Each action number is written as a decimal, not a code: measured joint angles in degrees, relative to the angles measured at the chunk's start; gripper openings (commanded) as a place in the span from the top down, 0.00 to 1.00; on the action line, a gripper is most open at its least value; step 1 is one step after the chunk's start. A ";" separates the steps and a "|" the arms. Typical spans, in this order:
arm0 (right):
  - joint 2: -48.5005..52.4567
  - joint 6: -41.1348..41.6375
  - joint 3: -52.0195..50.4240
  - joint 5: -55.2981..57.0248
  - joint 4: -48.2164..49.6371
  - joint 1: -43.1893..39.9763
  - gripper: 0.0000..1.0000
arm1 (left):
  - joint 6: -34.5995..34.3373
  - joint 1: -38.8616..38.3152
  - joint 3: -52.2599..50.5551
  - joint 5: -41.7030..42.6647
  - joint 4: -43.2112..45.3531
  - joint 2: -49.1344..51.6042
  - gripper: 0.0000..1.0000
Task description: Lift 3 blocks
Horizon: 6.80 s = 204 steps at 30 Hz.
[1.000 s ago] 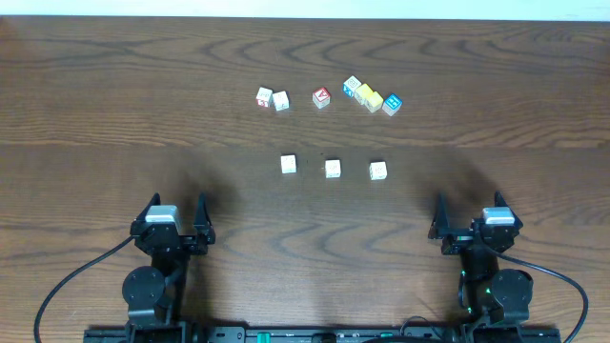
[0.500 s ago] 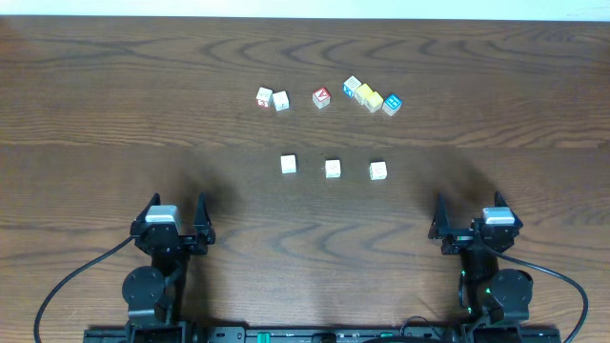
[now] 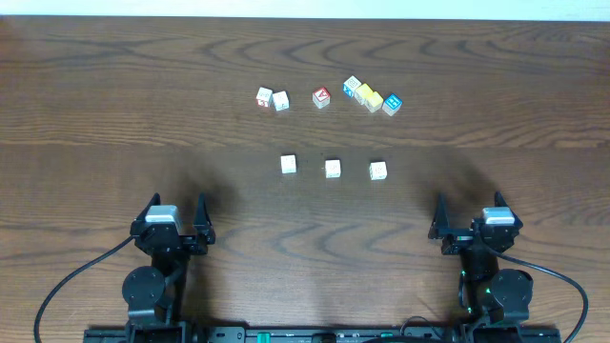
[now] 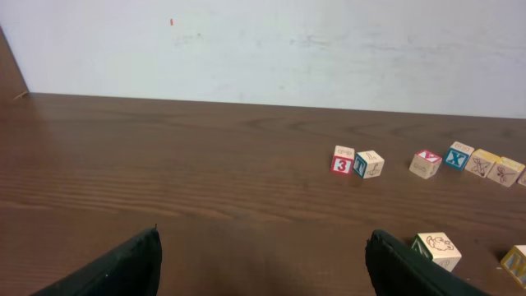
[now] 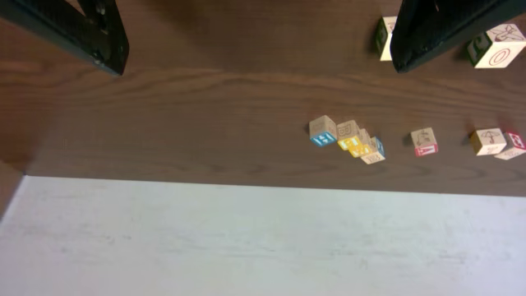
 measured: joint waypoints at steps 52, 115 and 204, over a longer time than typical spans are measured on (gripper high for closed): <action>17.66 20.37 36.30 -13.70 -6.29 0.00 0.01 | 0.83 0.00 0.00 -0.07 0.04 0.00 0.20; 102.22 13.92 79.78 -22.36 -49.57 0.20 0.96 | -8.48 -2.32 63.47 22.56 -45.68 85.13 0.42; 116.15 16.70 90.86 -4.42 -59.28 14.71 0.46 | -11.02 -2.32 63.56 22.51 -46.05 94.18 0.23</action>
